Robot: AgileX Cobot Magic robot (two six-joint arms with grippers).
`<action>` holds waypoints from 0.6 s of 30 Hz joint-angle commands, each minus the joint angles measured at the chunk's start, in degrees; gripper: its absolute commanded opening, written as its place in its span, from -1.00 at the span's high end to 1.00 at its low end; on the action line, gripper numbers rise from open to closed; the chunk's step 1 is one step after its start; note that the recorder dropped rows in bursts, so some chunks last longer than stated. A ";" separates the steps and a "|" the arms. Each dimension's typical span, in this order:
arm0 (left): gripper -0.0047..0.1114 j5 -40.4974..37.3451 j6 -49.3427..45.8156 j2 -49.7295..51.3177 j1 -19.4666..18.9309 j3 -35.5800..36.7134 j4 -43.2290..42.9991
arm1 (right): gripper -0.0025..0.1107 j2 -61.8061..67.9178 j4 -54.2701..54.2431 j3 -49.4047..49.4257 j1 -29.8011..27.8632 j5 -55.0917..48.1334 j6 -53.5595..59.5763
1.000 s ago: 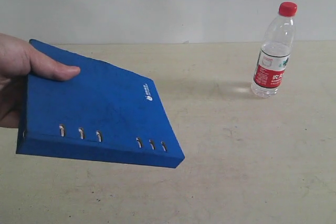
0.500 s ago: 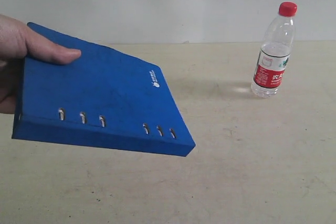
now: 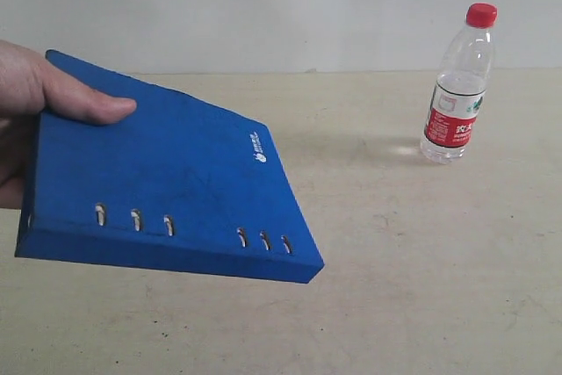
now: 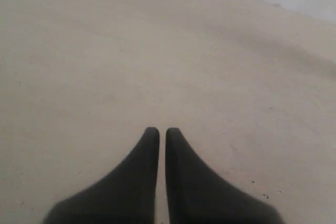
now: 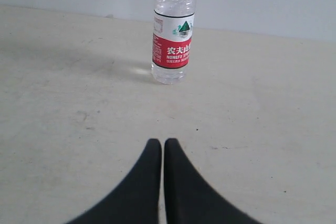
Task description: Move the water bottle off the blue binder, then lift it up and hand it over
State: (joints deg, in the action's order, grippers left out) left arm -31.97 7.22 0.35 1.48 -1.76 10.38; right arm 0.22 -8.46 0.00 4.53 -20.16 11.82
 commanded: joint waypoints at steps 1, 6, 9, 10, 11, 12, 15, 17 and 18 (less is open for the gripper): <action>0.84 -2.19 -11.98 -0.35 -8.16 0.01 10.26 | 0.96 -0.22 0.00 0.00 0.03 0.58 0.05; 0.84 -1.52 -14.99 -0.35 -9.22 0.01 12.16 | 0.96 -0.22 0.00 0.00 0.03 0.58 0.05; 0.84 4.16 -15.46 -0.35 -7.84 0.01 8.99 | 0.96 -0.22 0.00 0.00 0.03 0.58 0.05; 0.84 6.67 -15.92 -0.35 -7.54 -0.13 7.09 | 0.96 -0.22 0.00 0.00 0.03 0.58 0.05; 0.84 8.61 -15.92 -0.35 -7.14 -0.25 4.28 | 0.96 -0.22 0.00 0.00 0.03 0.58 0.05; 0.84 10.33 -15.23 -0.35 -6.89 -0.37 1.22 | 0.96 -0.22 0.00 0.00 0.03 0.58 0.05; 0.84 9.74 -12.57 -0.35 -6.31 -0.15 -5.20 | 0.96 -0.22 0.00 0.00 0.03 0.73 0.06; 0.84 10.02 -12.86 -0.35 -5.52 0.52 -5.87 | 0.96 -0.22 0.00 0.00 0.03 0.86 0.06; 0.84 10.10 -13.23 -0.35 -4.96 0.81 -5.87 | 0.96 -0.22 0.00 0.00 0.03 0.86 0.06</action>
State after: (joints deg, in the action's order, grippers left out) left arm -22.75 -6.55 0.13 -4.76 -1.64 6.28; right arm 0.22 -8.46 0.06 4.53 -20.16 11.82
